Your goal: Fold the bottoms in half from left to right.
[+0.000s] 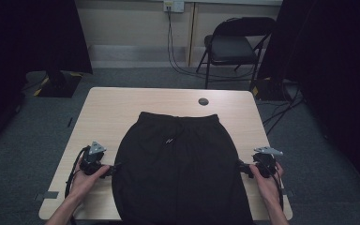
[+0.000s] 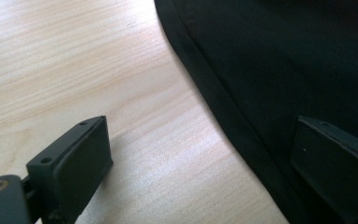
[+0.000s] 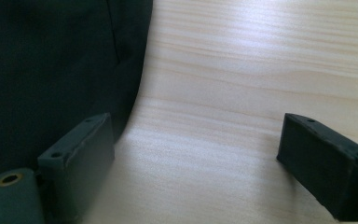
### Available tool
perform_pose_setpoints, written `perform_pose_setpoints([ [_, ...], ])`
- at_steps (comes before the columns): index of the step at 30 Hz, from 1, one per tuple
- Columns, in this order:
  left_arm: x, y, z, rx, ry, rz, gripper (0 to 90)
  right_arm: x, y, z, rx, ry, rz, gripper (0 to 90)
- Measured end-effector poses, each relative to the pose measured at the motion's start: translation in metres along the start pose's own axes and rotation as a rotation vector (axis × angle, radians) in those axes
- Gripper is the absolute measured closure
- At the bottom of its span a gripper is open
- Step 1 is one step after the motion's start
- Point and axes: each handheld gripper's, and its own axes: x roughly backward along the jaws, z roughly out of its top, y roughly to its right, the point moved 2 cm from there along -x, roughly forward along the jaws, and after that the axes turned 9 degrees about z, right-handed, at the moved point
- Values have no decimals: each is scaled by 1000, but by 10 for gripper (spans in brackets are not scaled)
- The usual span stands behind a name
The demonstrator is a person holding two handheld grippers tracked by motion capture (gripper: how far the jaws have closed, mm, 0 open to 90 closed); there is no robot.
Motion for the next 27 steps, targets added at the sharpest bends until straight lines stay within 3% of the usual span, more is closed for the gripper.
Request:
perform_pose_setpoints([
  [2,0,0,1,-8,-8,-4,78,0,0,0,0,0,0,97],
  [5,2,1,4,-9,-3,-10,185,1,1,0,-8,7,7,125],
  [7,4,3,6,-32,-26,-39,185,3,1,0,-2,1,7,140],
  [11,11,6,9,-53,-18,-41,204,8,-3,0,-9,8,23,159],
  [16,18,9,12,-23,-25,-72,229,20,-15,5,2,29,43,200],
  [17,21,9,14,-21,-29,-80,229,25,-21,7,15,40,50,208],
  [18,23,10,15,-11,-17,-89,232,33,-33,10,28,60,87,247],
  [21,34,15,19,-30,24,-98,283,42,-53,14,67,73,144,277],
  [24,37,20,21,-32,34,-126,310,47,-74,20,102,90,202,322],
  [25,37,20,21,-32,34,-126,324,47,-74,20,102,90,202,322],
  [26,39,24,24,-44,35,-135,326,48,-90,23,132,90,244,345],
  [27,39,24,24,-44,35,-135,328,48,-90,23,132,90,244,345],
])
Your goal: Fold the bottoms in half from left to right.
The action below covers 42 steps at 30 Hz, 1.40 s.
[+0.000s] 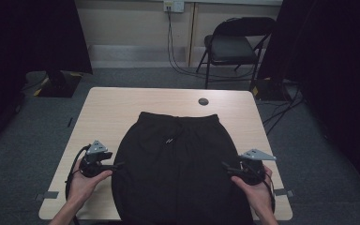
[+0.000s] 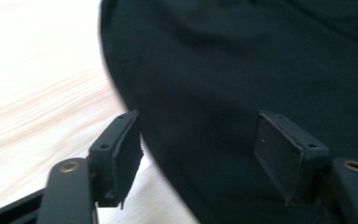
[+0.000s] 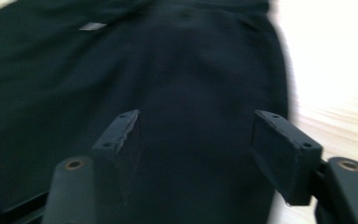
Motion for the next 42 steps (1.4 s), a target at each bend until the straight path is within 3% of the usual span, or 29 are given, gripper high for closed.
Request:
perform_pose_setpoints([
  [1,1,4,4,11,17,-20,340,-3,-17,4,38,-4,36,354],
  [3,-2,8,9,28,22,-19,360,-7,-31,8,67,-2,62,354],
  [5,-5,10,17,21,28,-35,361,-10,-46,15,94,1,96,340],
  [6,-5,10,17,21,28,-35,361,-10,-46,15,94,1,96,340],
  [7,-9,13,25,0,36,-62,362,-17,-63,24,137,-8,131,347],
  [9,-12,13,32,-7,41,-70,373,-19,-69,27,153,-11,140,355],
  [10,-16,13,37,-1,52,-83,378,-23,-77,32,167,-8,165,362],
  [11,-26,13,46,-20,45,-88,396,-30,-91,40,180,-6,217,385],
  [12,-31,12,49,-25,40,-80,399,-35,-98,44,189,-3,232,381],
  [15,-40,10,49,-28,35,-63,452,-44,-110,47,206,-5,256,396],
  [17,-53,4,40,-79,-28,-17,467,-66,-131,47,231,-38,322,435],
  [19,-56,2,36,-71,-35,-38,512,-72,-137,46,235,-47,348,448],
  [20,-59,0,31,-81,-48,-35,519,-89,-152,43,271,-71,369,477],
  [21,-60,-1,29,-83,-53,-41,525,-96,-158,41,275,-85,389,497],
  [24,-64,-2,25,-93,-63,-42,545,-110,-167,37,298,-122,397,513],
  [25,-66,-1,22,-111,-70,-34,543,-125,-176,29,313,-171,403,517],
  [31,-63,2,13,-99,-26,-18,537,-143,-179,9,322,-228,390,499],
  [36,-53,10,9,-89,-58,-10,537,-134,-176,1,348,-212,375,497],
  [38,-49,15,7,-90,-80,0,537,-126,-171,-8,352,-175,389,500],
  [42,-37,28,0,-104,-110,-61,536,-115,-163,-16,356,-165,395,502],
])
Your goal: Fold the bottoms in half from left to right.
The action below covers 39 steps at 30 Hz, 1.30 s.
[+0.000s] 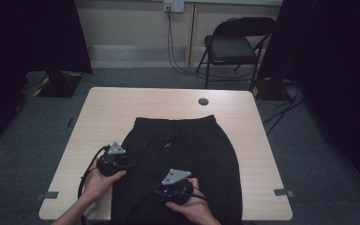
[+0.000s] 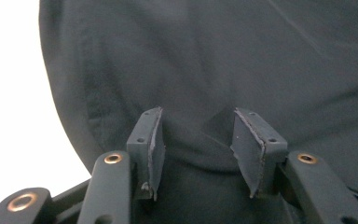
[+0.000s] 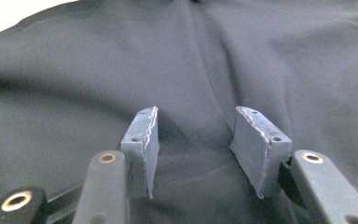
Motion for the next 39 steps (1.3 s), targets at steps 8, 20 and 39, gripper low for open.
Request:
perform_pose_setpoints([
  [8,-5,10,11,-2,65,-58,508,37,20,-25,-8,-38,-9,503],
  [20,-20,14,18,-69,75,-7,528,57,-1,-2,-41,8,-68,488],
  [39,-20,14,17,-58,75,-5,529,-42,-81,33,80,-74,97,497],
])
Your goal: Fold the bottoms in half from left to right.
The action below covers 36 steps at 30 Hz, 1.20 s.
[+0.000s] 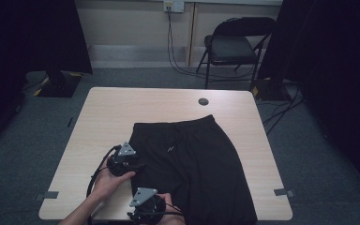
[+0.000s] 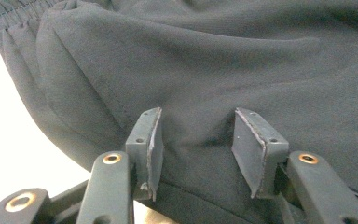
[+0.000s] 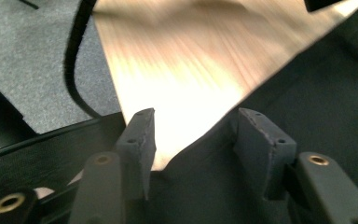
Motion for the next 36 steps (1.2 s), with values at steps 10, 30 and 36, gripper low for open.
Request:
perform_pose_setpoints([
  [10,1,-6,-2,53,3,-20,503,24,15,-18,-32,-20,-89,681],
  [30,4,-44,-10,218,-15,94,361,30,20,-25,-46,-4,-50,876],
  [36,-5,-47,-6,209,-16,132,322,31,23,-27,-63,14,-32,876],
])
